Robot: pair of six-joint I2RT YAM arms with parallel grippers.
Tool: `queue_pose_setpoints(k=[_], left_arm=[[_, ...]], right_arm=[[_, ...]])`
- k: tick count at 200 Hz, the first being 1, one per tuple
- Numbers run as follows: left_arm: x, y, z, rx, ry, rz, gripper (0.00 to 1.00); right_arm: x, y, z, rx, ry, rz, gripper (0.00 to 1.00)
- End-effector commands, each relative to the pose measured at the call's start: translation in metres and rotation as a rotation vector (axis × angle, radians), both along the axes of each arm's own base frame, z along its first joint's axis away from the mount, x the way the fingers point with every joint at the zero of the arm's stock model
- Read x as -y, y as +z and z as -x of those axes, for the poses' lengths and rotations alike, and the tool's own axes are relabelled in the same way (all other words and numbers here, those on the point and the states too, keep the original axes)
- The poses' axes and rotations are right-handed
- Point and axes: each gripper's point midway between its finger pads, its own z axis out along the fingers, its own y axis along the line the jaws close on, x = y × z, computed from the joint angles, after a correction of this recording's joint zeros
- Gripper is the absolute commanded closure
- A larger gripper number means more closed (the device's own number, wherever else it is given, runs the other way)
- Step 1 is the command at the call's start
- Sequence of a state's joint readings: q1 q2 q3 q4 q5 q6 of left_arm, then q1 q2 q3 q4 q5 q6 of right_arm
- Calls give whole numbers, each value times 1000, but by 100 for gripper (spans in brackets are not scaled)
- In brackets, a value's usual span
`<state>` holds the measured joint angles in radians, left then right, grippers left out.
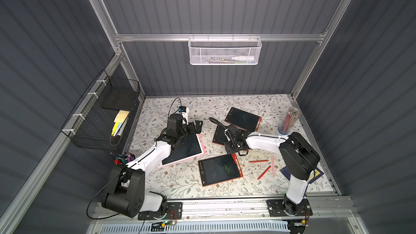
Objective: Place the stylus back onto the writing tablet
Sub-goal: Pick up the stylus from the center of the board.
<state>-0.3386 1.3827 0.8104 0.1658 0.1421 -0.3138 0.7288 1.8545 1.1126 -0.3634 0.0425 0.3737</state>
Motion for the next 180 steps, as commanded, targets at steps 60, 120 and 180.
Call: queue_pose_setpoints(k=[60, 120, 180], left_arm=[[7, 6, 0, 46, -54, -7, 1], [17, 6, 2, 41, -95, 50, 2], [55, 33, 16, 119, -200, 113, 2]], right_arm=[[8, 6, 1, 19, -25, 28, 85], [17, 27, 0, 61, -65, 2, 85], [49, 40, -8, 77, -183, 11, 86]])
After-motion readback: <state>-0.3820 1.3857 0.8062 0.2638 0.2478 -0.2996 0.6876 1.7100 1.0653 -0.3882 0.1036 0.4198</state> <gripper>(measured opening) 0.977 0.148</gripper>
